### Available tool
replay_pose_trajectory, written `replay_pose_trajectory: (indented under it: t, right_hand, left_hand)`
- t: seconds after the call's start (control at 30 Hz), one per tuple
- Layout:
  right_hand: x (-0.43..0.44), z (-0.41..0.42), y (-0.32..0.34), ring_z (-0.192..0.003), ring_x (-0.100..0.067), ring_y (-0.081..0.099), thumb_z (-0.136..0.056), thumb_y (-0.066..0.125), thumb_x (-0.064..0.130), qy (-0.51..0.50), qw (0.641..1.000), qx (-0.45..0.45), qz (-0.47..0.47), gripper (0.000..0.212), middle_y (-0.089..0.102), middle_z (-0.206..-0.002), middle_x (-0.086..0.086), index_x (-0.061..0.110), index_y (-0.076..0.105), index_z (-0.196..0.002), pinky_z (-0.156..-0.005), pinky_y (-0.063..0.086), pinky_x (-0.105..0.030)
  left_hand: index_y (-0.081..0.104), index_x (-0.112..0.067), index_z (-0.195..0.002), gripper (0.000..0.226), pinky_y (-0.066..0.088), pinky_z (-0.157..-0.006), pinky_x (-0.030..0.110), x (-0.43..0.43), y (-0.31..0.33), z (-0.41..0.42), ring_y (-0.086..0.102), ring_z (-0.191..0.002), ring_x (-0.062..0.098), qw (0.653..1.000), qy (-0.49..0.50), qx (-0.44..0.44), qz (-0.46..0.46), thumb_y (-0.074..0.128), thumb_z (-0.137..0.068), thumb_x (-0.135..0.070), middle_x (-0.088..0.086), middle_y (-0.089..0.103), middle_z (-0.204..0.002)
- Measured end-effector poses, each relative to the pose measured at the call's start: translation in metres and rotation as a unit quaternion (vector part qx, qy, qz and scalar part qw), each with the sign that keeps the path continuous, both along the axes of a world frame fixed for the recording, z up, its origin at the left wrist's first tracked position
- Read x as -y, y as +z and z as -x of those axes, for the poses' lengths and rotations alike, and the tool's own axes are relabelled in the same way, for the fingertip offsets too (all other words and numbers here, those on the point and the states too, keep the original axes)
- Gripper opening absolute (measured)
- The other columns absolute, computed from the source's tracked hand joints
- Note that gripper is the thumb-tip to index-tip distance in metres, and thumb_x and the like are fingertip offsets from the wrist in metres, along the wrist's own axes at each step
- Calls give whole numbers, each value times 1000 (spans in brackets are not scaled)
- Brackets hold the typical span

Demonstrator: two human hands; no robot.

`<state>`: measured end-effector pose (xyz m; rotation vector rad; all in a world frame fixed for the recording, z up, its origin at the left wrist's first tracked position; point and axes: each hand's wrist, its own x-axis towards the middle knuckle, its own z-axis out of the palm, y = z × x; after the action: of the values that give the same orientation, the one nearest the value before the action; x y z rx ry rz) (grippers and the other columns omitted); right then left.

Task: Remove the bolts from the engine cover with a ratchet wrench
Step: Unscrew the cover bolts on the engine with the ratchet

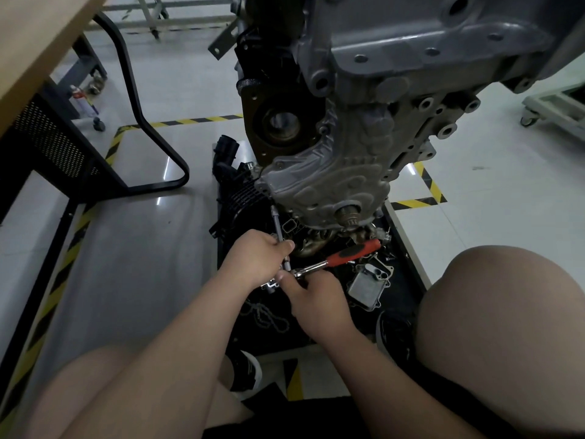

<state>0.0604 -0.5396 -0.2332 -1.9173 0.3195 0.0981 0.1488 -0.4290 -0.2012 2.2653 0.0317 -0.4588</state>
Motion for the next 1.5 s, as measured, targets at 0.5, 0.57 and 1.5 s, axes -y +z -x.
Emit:
replay_pose_trajectory:
  t: [0.5,0.57,1.5]
  right_hand:
    - [-20,-1,16,-34,-14,32,-96,41,56,-70,817,-199,-537,54,38,-44,0,10,61,-76,-44,36,-21]
    - [-20,-1,18,-33,-14,32,-95,42,56,-72,808,-204,-548,53,37,-43,0,11,60,-74,-44,36,-21]
    - [-18,-1,31,-34,-12,30,-96,32,60,-14,791,-264,-552,54,34,-43,4,16,53,-72,-45,34,-20]
  left_hand:
    - [68,-19,-76,26,25,-34,13,-1,4,-33,36,-35,7,966,189,-22,176,58,-92,-36,-9,43,-44]
    - [63,-19,-79,19,21,-32,14,4,3,-40,30,-37,8,944,231,-56,228,59,-92,-32,-6,40,-52]
    - [38,-19,-61,35,18,-30,15,16,-15,-67,23,-29,9,898,305,-52,312,62,-86,-23,-5,32,-41]
